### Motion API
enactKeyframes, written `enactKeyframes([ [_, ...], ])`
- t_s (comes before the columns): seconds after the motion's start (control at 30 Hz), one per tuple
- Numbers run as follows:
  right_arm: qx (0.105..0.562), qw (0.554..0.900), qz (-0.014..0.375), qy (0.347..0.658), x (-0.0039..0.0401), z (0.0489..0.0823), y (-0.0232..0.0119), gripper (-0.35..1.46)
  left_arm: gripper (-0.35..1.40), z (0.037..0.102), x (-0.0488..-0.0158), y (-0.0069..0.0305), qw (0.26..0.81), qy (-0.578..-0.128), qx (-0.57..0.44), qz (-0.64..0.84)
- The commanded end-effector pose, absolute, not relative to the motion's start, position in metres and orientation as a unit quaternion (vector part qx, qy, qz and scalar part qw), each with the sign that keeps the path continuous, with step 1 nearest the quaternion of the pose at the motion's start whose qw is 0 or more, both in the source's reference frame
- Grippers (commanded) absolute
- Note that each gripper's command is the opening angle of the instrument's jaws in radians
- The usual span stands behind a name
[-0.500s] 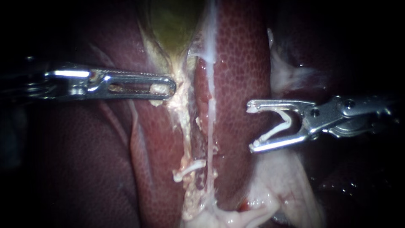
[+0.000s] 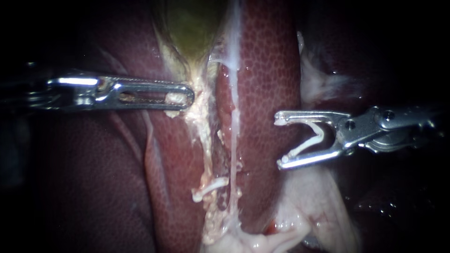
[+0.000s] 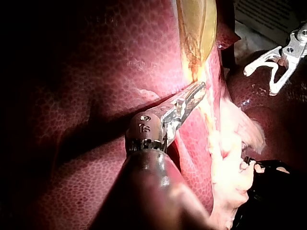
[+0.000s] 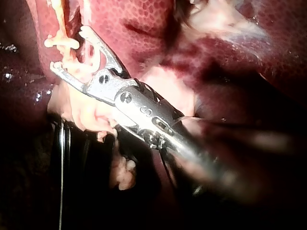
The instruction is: Clipping second clip left tube
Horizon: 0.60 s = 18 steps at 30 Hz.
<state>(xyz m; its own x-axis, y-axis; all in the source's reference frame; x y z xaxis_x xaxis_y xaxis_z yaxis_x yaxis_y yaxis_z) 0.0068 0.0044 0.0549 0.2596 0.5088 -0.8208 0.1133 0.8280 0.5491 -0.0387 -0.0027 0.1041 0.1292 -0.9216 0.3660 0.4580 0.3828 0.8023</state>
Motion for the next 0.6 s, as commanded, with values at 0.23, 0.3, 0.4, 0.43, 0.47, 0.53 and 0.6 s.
enactKeyframes([
  [0.23,0.262,0.749,0.132,0.594,0.0069,0.0549,0.0044,0.59,-0.35,0.1027,-0.0374,-0.0014,0.696,-0.449,0.262,-0.495],
  [0.3,0.263,0.749,0.134,0.593,0.0069,0.0549,0.0044,0.59,-0.35,0.1021,-0.0368,-0.0008,0.694,-0.45,0.261,-0.498],
  [0.4,0.263,0.749,0.134,0.593,0.0069,0.0549,0.0044,0.59,-0.35,0.1009,-0.0359,0.0001,0.687,-0.455,0.259,-0.504],
  [0.43,0.263,0.749,0.134,0.593,0.0069,0.0549,0.0044,0.59,-0.35,0.1006,-0.0356,0.0002,0.686,-0.458,0.256,-0.504],
  [0.47,0.263,0.749,0.134,0.593,0.0069,0.0549,0.0044,0.59,-0.35,0.1001,-0.0353,0.0005,0.686,-0.459,0.255,-0.504],
  [0.53,0.263,0.749,0.134,0.593,0.007,0.0549,0.0044,0.59,-0.35,0.0993,-0.0349,0.0006,0.684,-0.461,0.253,-0.505],
  [0.6,0.263,0.749,0.134,0.593,0.007,0.0549,0.0044,0.59,-0.35,0.0988,-0.0346,0.0006,0.684,-0.462,0.251,-0.505],
])
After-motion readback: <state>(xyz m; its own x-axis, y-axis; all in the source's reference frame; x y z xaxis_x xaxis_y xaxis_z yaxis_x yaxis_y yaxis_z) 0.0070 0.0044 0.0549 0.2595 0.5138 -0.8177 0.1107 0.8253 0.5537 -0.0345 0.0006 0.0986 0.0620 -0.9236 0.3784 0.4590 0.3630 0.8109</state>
